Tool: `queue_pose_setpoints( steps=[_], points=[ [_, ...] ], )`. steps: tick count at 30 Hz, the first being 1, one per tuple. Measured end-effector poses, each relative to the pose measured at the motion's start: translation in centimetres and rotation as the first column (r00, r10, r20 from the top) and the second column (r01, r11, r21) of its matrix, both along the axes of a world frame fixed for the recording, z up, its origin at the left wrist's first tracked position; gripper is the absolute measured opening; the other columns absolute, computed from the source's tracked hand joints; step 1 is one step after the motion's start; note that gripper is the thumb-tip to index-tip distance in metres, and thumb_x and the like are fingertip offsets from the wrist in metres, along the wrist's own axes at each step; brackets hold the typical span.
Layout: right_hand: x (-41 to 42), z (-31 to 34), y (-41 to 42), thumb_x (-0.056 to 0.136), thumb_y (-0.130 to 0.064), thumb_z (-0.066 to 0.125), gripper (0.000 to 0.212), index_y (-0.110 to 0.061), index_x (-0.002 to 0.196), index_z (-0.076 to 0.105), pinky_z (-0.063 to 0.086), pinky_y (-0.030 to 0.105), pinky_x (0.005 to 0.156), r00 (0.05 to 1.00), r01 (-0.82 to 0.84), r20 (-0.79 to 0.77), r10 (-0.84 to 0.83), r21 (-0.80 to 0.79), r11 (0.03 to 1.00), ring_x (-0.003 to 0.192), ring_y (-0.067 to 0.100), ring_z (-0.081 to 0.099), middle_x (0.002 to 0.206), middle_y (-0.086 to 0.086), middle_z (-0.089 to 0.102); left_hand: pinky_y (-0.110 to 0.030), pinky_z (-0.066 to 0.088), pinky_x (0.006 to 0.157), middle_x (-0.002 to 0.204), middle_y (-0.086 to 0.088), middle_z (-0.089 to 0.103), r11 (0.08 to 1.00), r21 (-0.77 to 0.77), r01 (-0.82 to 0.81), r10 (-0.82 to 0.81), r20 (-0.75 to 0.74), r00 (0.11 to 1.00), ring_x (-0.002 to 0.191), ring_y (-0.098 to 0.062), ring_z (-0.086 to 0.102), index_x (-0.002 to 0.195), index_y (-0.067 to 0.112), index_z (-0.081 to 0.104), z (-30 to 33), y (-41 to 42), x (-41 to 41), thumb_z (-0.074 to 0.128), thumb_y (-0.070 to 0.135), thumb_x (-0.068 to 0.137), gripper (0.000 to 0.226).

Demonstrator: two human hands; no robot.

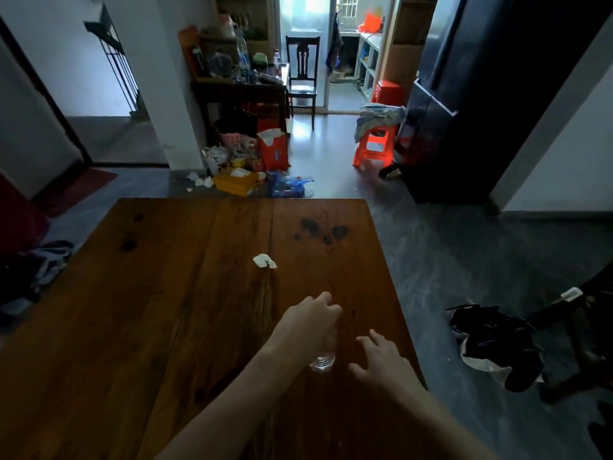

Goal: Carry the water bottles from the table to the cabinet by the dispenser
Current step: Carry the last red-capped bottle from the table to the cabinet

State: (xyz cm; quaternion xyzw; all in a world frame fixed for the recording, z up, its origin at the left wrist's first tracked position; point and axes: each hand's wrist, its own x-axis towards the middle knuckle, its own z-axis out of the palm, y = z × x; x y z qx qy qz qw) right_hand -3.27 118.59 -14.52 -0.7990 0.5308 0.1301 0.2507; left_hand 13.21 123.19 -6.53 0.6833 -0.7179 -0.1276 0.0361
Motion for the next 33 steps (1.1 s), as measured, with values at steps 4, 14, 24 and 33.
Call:
queue_pose_setpoints(
  steps=[4, 14, 24, 33],
  points=[
    [-0.3, -0.3, 0.4, 0.096, -0.045, 0.055, 0.070, -0.025, 0.156, 0.024, 0.033, 0.045, 0.117, 0.991, 0.024, 0.133, -0.026, 0.013, 1.000, 0.149, 0.020, 0.024, 0.165, 0.003, 0.016, -0.034, 0.049, 0.099, 0.143, -0.001, 0.042, 0.998, -0.039, -0.052, 0.054, 0.049, 0.997, 0.128, -0.021, 0.048, 0.143, 0.023, 0.045, 2.4, 1.2, 0.0, 0.065, 0.024, 0.097, 0.050],
    [3.6, 0.9, 2.4, 0.104, -0.021, 0.041, 0.031, -0.012, 0.132, 0.054, 0.057, 0.047, 0.087, 0.584, 0.174, 0.486, -0.650, 0.707, 0.686, 0.099, 0.022, 0.066, 0.119, 0.009, 0.064, -0.022, 0.052, 0.090, 0.137, 0.010, 0.043, 0.965, -0.202, -0.167, 0.177, 0.032, 0.984, 0.119, -0.010, 0.053, 0.135, 0.029, 0.048, 6.6, 7.8, 0.2, 0.067, 0.037, 0.094, 0.045],
    [8.4, 2.4, 6.9, 0.096, -0.024, 0.061, 0.024, -0.012, 0.117, 0.063, 0.057, 0.045, 0.092, 0.595, -0.037, 0.377, -0.710, 0.895, 0.444, 0.106, 0.028, 0.070, 0.117, 0.014, 0.072, -0.018, 0.051, 0.081, 0.133, 0.015, 0.042, 0.919, -0.213, -0.332, 0.345, 0.026, 0.938, 0.108, -0.006, 0.055, 0.129, 0.031, 0.050, 9.2, 15.7, 2.3, 0.068, 0.038, 0.094, 0.040],
    [14.3, 3.6, 15.1, 0.104, -0.048, 0.039, 0.056, -0.002, 0.132, 0.054, 0.054, 0.051, 0.094, 0.713, -0.119, 0.276, -0.645, 0.953, 0.277, 0.109, 0.041, 0.068, 0.119, 0.025, 0.069, -0.024, 0.052, 0.085, 0.138, 0.011, 0.037, 0.836, -0.244, -0.492, 0.525, 0.089, 0.847, 0.108, -0.008, 0.053, 0.132, 0.031, 0.045, 11.5, 26.9, 5.3, 0.071, 0.039, 0.091, 0.049]
  ],
)
